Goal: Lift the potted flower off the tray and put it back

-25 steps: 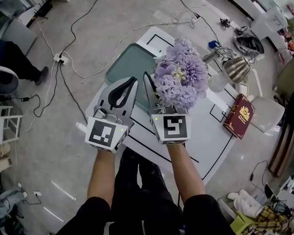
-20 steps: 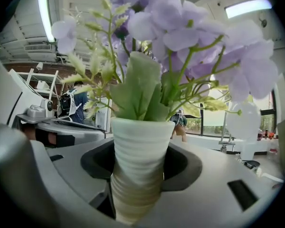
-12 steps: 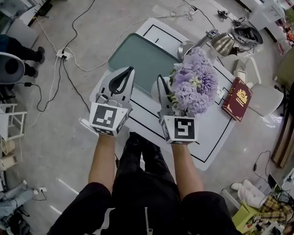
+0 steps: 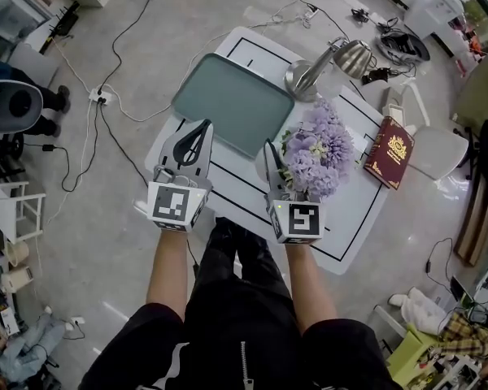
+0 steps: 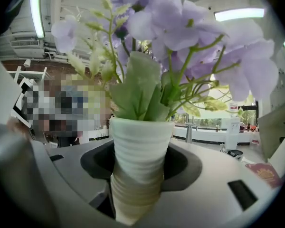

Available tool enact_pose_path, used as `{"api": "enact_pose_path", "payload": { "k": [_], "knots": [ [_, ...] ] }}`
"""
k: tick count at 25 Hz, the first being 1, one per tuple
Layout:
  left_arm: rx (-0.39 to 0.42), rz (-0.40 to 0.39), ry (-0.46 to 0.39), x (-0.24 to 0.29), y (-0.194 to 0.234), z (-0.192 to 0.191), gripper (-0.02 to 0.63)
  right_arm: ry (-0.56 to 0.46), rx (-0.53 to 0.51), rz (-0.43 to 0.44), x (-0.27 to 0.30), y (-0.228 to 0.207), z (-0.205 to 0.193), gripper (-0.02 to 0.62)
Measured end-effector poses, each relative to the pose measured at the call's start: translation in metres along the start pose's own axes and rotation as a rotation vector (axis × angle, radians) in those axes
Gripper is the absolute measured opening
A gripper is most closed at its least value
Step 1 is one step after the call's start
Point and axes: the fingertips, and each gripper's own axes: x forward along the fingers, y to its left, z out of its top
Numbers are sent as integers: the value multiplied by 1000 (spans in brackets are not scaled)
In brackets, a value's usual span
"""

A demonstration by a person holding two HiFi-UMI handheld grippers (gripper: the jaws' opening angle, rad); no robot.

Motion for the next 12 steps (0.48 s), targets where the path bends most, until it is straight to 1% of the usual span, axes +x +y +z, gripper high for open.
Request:
{"api": "enact_pose_path", "payload": {
  "k": [4, 8, 12],
  "knots": [
    [-1, -12, 2, 4, -3, -2, 2, 3, 3, -7, 1, -4, -4, 249],
    [-12, -53, -12, 6, -8, -3, 3, 4, 8, -8, 4, -4, -4, 249],
    [-11, -59, 8, 9, -7, -7, 3, 22, -32, 7, 7, -1, -8, 249]
  ]
}}
